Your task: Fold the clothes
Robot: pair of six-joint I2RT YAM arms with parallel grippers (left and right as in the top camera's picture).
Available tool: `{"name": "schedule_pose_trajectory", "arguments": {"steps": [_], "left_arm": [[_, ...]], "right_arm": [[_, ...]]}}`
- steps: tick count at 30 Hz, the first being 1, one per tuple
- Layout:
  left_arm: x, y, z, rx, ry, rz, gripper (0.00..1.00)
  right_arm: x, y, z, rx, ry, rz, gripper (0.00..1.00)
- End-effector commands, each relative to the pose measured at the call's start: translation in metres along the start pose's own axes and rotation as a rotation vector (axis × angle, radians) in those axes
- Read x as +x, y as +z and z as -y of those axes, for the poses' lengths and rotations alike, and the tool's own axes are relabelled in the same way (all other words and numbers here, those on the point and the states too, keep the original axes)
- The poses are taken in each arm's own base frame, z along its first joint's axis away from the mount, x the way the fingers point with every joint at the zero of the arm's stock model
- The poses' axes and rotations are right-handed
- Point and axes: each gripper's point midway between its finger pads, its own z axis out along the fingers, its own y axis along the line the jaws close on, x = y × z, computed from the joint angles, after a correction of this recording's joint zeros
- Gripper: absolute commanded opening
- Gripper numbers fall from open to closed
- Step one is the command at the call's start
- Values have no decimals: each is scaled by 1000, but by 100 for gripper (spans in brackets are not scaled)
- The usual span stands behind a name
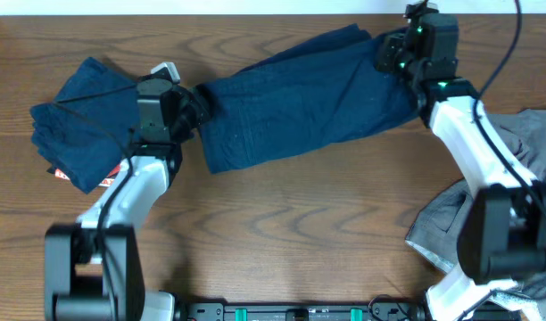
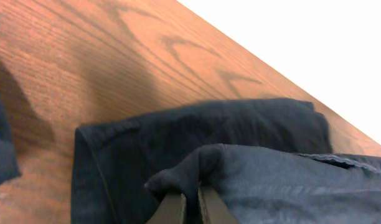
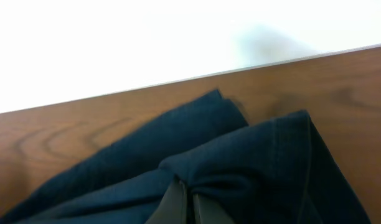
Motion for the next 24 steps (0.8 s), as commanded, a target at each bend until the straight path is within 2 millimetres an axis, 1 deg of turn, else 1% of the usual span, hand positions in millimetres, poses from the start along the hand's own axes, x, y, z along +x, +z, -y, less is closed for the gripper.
{"name": "schedule_pose_trajectory", "arguments": {"steps": [1,3,5,6,7,8,10,11,13,16,17,19,20,21,22,24], "left_arm": [[-10,17,-27,-88,-24,75,6],[-11,25,-31,-91,-45,88,6],[-11,29,-36,-97,-60,88,6],[-11,29,-37,-99,-62,86,7],[-12,29,-38,-95,-65,82,28],[-12,28,-37,-85,-68,75,52],[-8,26,-35,-52,-77,37,88],[-4,25,-32,-33,-82,9,97],[8,24,-27,6,-91,-56,98],[28,22,-23,32,-111,-149,98],[35,21,-21,48,-119,-185,98],[48,18,-16,82,-136,-251,98],[53,16,-14,93,-143,-277,98],[59,14,-12,104,-152,-305,98],[63,13,-12,108,-159,-326,98],[72,10,-14,100,-176,-366,98]], "right_arm": [[8,27,0,9,-21,28,16],[17,43,-1,-5,-27,37,51],[33,53,4,4,-25,2,71],[41,54,7,14,-23,-27,83],[50,53,11,29,-25,-64,99],[58,53,15,41,-43,-98,99],[71,50,22,61,-68,-160,99],[78,48,26,72,-66,-189,99],[95,43,33,96,-57,-263,97],[118,34,46,141,-71,-366,82],[123,31,50,160,-73,-389,77],[127,29,54,173,-81,-407,72],[126,29,55,178,-82,-405,65],[125,29,58,189,-82,-401,57],[125,28,59,197,-83,-400,45],[128,26,62,216,-65,-413,29]]}}
